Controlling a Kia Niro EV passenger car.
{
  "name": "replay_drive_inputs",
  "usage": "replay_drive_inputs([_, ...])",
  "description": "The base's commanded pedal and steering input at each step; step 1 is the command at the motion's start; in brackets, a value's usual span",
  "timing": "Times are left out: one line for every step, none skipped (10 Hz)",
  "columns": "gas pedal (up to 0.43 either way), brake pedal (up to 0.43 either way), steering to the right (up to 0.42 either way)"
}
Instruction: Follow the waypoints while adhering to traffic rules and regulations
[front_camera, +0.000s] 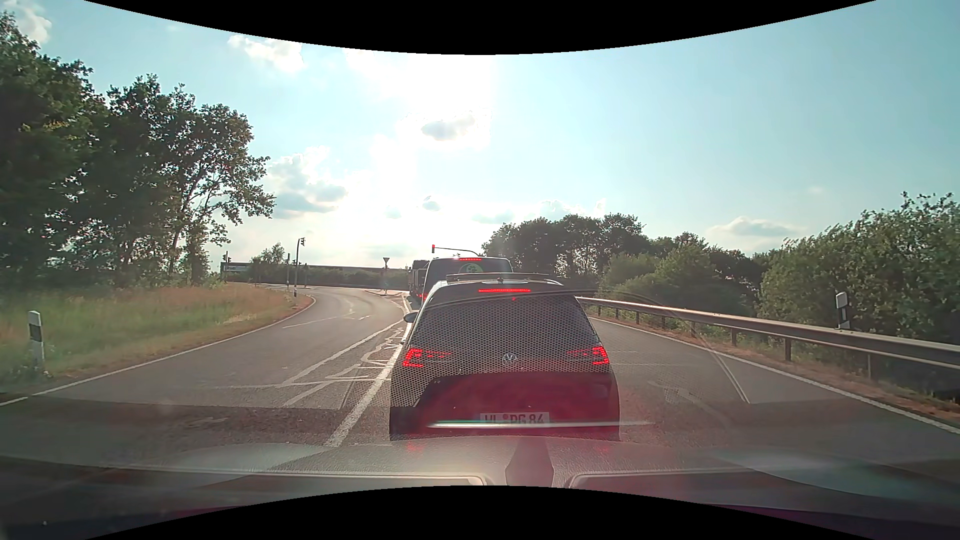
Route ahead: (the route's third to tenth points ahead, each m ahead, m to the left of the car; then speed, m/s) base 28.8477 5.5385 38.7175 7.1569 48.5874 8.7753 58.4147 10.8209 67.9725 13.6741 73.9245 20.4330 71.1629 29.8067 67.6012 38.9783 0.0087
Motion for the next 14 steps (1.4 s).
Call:
replay_drive_inputs([0.0, 0.256, -0.042])
replay_drive_inputs([0.0, 0.256, -0.042])
replay_drive_inputs([0.0, 0.256, -0.042])
replay_drive_inputs([0.0, 0.256, -0.042])
replay_drive_inputs([0.0, 0.256, -0.042])
replay_drive_inputs([0.0, 0.256, -0.042])
replay_drive_inputs([0.0, 0.256, -0.042])
replay_drive_inputs([0.0, 0.256, -0.042])
replay_drive_inputs([0.0, 0.256, -0.042])
replay_drive_inputs([0.0, 0.256, -0.042])
replay_drive_inputs([0.0, 0.256, -0.042])
replay_drive_inputs([0.0, 0.256, -0.043])
replay_drive_inputs([0.0, 0.256, -0.043])
replay_drive_inputs([0.0, 0.256, -0.042])
